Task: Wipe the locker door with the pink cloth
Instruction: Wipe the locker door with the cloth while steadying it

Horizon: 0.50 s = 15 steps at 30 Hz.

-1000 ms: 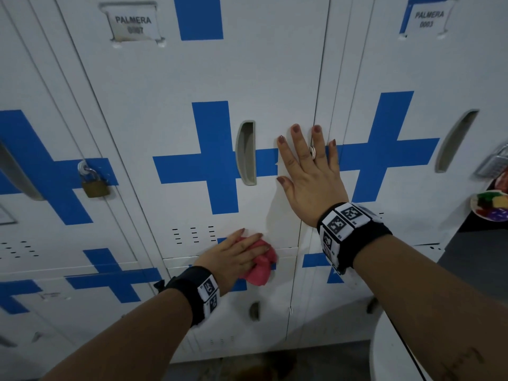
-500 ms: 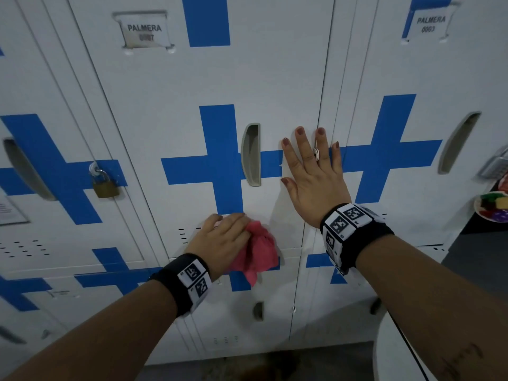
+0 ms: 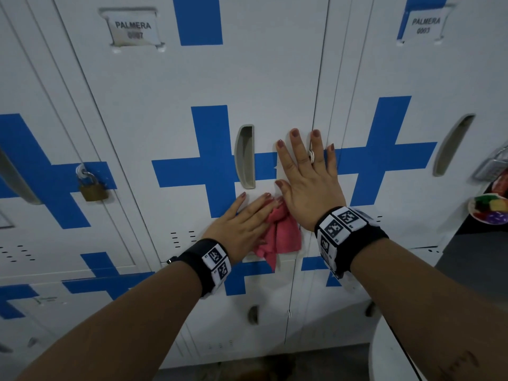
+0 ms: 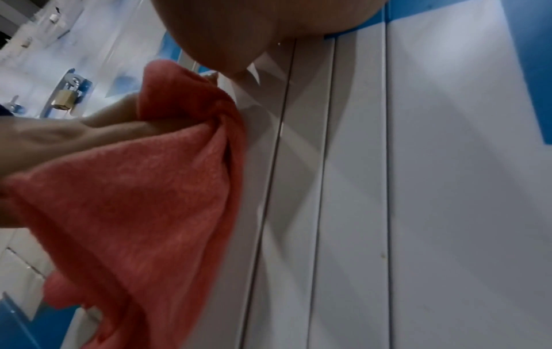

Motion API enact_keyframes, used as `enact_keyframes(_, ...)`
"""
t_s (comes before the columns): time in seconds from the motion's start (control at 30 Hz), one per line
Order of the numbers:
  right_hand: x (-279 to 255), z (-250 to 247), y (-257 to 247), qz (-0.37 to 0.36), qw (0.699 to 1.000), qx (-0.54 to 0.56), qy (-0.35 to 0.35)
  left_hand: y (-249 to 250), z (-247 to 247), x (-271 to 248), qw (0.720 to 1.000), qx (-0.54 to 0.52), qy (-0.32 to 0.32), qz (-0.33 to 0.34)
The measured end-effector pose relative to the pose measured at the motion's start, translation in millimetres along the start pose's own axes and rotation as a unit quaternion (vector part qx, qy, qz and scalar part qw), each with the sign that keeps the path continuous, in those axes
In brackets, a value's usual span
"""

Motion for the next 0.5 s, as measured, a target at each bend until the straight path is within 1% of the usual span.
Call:
enact_keyframes(0.17,0,1,0,-0.003,1.0,-0.008,0.005,3,5,5,0.997,0.024,-0.052,0.054)
enact_keyframes(0.33,-1,1,0,-0.008,1.0,-0.011,0.011,23,15,0,0.982,0.07,-0.141,0.102)
enact_keyframes(0.4,-1,1,0,-0.01,1.0,-0.009,0.014,29,17,-3,0.98,0.062,-0.155,0.106)
enact_keyframes(0.5,-1,2,1,-0.009,1.0,-0.012,0.012,34,18,-9,0.973,0.06,-0.18,0.13)
Point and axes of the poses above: each hand's wrist, its own x-axis towards the middle knuckle, its own z-axis out of the palm, y = z × x, the point moved 4 cm from there along x, towards the middle knuckle, and after that the axes turned 10 degrees about x, right-handed, at the moved point
